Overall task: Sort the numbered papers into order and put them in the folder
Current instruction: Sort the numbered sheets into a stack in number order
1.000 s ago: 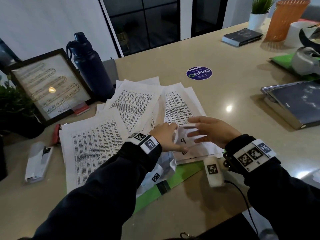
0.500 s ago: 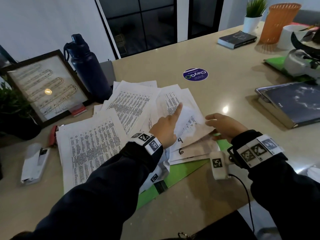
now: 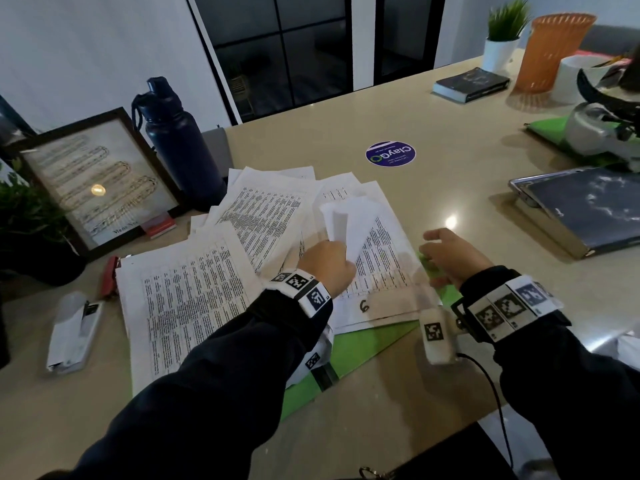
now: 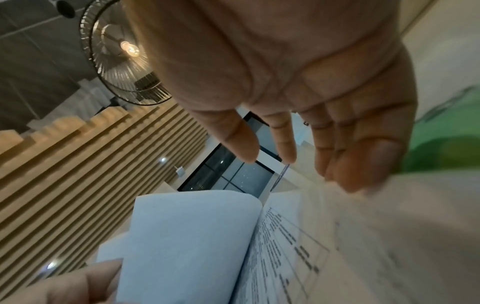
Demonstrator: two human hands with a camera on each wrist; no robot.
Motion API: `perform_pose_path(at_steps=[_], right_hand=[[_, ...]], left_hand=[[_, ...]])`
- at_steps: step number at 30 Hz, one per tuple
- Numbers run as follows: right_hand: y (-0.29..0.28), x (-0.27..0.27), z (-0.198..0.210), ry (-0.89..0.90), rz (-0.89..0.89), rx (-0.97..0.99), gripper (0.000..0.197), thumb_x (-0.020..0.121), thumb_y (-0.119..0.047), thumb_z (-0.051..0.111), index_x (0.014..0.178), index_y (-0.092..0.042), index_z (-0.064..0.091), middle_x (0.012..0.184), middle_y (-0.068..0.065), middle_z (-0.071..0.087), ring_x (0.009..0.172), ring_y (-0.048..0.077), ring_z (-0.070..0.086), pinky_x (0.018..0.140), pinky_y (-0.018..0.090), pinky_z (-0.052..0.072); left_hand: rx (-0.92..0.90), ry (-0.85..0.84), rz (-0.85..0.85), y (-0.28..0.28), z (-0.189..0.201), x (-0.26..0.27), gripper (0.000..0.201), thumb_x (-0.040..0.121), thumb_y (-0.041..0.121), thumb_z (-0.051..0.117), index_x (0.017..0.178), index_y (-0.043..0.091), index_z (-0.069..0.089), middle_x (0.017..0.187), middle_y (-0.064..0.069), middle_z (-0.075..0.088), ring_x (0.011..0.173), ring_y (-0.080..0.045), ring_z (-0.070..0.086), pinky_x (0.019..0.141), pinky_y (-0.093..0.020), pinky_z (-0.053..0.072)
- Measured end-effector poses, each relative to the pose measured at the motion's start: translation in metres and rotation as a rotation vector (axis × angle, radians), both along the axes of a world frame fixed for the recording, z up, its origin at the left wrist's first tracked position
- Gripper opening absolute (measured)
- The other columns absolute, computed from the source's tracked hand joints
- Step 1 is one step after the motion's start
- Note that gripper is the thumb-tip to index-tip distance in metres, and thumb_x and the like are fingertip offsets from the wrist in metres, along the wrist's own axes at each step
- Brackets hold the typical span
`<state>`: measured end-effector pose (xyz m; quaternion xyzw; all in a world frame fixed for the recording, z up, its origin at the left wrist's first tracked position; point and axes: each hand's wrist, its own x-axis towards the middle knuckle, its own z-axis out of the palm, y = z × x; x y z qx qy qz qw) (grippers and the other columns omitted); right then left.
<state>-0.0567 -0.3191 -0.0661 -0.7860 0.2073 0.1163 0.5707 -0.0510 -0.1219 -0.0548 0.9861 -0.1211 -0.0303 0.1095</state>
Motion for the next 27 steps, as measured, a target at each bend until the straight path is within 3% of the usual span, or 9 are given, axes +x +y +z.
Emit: perform_pose_path(at_steps=[3,6,8,11,15,17,19,22,27], right_hand=[[-0.005,-0.001,0.0,0.073,0.013,-0.009,0.034,0.094,-0.015,0.045,0.128,-0.013,0.042,0.085,0.008,0.049,0.065,0.02,0.047,0.058,0.034,0.048],[-0.003,0.002,0.002,0.046,0.008,-0.019,0.035,0.093,-0.015,0.051,0.126,-0.013,0.042,0.088,0.009,0.051,0.067,0.021,0.05,0.059,0.034,0.052],[0.003,0.003,0.004,0.009,0.02,-0.04,0.037,0.09,-0.013,0.056,0.123,-0.018,0.041,0.087,0.009,0.052,0.066,0.021,0.051,0.057,0.034,0.052],[0.016,0.002,0.008,-0.017,0.128,0.014,0.042,0.086,-0.001,0.058,0.119,-0.022,0.043,0.089,0.013,0.058,0.062,0.022,0.054,0.052,0.031,0.051],[0.032,0.004,0.016,-0.128,0.177,0.319,0.035,0.084,0.012,0.049,0.105,-0.016,0.055,0.082,0.01,0.056,0.058,0.02,0.051,0.041,0.022,0.046],[0.036,0.007,0.018,-0.186,0.1,0.482,0.031,0.086,0.012,0.047,0.099,-0.014,0.056,0.084,0.011,0.056,0.063,0.021,0.054,0.046,0.022,0.052],[0.036,0.007,0.02,-0.198,0.072,0.625,0.025,0.091,0.004,0.046,0.105,-0.015,0.055,0.087,0.013,0.061,0.067,0.023,0.061,0.057,0.029,0.058],[0.026,0.005,0.015,-0.125,0.113,0.559,0.028,0.097,-0.019,0.045,0.125,-0.023,0.045,0.103,0.013,0.065,0.087,0.027,0.064,0.075,0.044,0.056],[0.003,0.004,-0.004,-0.003,0.047,0.008,0.037,0.094,-0.022,0.048,0.13,-0.015,0.041,0.084,0.005,0.05,0.072,0.021,0.049,0.064,0.035,0.047]], left_hand=[[-0.131,-0.042,0.04,-0.001,0.005,-0.002,0.003,0.086,0.01,0.046,0.088,0.01,0.044,0.075,-0.002,0.049,0.072,-0.025,0.051,0.062,-0.03,0.036],[-0.143,-0.036,0.045,-0.002,0.006,-0.005,0.038,0.084,0.003,0.048,0.12,0.008,0.036,0.11,-0.014,0.052,0.083,-0.032,0.058,0.063,-0.033,0.037],[-0.123,-0.006,0.054,-0.002,0.005,-0.006,0.075,0.083,-0.001,0.048,0.145,0.017,0.01,0.131,-0.017,0.039,0.077,-0.032,0.058,0.06,-0.033,0.035],[-0.102,-0.04,0.027,-0.002,0.004,-0.004,0.099,0.081,-0.004,0.047,0.145,0.031,-0.02,0.144,-0.018,0.025,0.057,-0.024,0.05,0.055,-0.032,0.038],[-0.255,0.002,-0.167,-0.001,0.003,-0.004,0.045,0.091,0.034,0.031,0.131,0.022,0.048,0.104,-0.012,0.054,0.084,-0.031,0.059,0.069,-0.03,0.04],[-0.354,0.022,-0.238,-0.003,0.002,-0.008,0.06,0.088,0.065,0.017,0.097,0.02,0.057,0.08,-0.002,0.052,0.073,-0.023,0.056,0.061,-0.027,0.036],[-0.309,0.068,-0.237,-0.004,0.003,-0.011,0.077,0.074,0.08,0.023,0.109,0.021,0.056,0.092,-0.003,0.058,0.08,-0.019,0.058,0.06,-0.026,0.039],[-0.143,0.072,-0.137,-0.003,0.001,-0.006,0.05,0.09,0.044,0.053,0.128,0.012,0.048,0.115,-0.008,0.057,0.102,-0.026,0.059,0.072,-0.027,0.041],[-0.18,-0.075,0.027,0.0,0.01,-0.003,0.042,0.091,0.006,0.044,0.132,0.011,0.041,0.116,-0.015,0.058,0.104,-0.033,0.059,0.083,-0.037,0.045]])
